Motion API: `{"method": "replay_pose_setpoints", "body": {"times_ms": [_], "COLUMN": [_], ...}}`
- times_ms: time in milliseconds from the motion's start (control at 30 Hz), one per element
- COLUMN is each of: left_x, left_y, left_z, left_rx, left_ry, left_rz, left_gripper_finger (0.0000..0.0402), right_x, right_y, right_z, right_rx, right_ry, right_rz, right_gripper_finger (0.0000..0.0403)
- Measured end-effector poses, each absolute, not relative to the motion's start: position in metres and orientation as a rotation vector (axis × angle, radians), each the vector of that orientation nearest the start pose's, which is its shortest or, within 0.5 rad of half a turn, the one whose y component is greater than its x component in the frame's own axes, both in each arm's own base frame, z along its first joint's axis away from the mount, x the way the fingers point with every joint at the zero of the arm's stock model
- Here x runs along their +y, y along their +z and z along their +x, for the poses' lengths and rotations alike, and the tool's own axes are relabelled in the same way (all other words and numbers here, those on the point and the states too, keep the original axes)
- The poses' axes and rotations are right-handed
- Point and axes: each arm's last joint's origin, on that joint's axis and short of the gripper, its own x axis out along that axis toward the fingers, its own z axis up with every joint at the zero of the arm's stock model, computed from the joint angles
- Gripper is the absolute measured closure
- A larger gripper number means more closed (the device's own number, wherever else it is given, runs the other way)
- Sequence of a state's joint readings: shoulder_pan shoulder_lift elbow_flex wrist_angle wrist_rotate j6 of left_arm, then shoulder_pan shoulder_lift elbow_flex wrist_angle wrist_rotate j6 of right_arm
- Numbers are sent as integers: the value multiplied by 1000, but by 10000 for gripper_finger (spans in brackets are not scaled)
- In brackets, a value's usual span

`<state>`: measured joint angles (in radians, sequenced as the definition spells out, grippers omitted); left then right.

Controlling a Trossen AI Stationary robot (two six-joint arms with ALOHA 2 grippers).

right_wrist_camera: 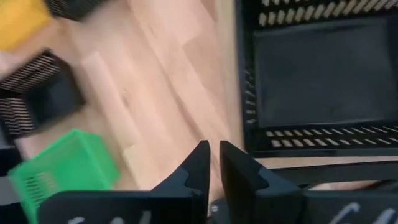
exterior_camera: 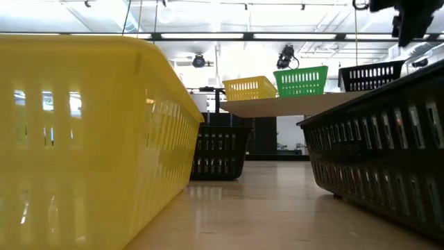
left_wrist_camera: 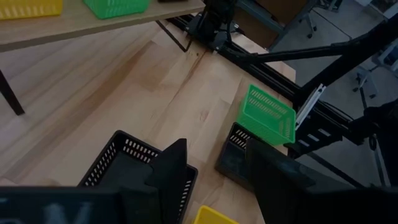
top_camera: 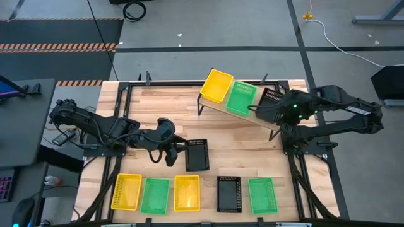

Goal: Stack baskets on shelf by color
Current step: Put the top right black bin on the shelf, then stack the right yellow bin on the yellow bin

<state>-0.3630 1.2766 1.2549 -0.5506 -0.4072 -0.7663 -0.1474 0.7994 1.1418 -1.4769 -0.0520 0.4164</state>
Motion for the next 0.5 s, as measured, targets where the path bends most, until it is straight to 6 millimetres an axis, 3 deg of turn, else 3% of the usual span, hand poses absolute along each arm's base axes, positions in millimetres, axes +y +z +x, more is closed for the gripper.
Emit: {"method": "replay_pose_setpoints", "body": {"times_ms": [333,500], "left_x": [-89,-91], "left_y": [374,359], "left_z": [266,283], "left_rx": [341,410], "left_ry": [112,77], "left_rz": [-433,-391], "left_gripper_finger": [230,230], "right_x": [-8,-3], "right_y": [403,411], "right_z": [75,80], "right_rx": [896,902], "right_ry": [-272,-196], "right_rz": [526,585], "right_gripper_finger": [290,271]}}
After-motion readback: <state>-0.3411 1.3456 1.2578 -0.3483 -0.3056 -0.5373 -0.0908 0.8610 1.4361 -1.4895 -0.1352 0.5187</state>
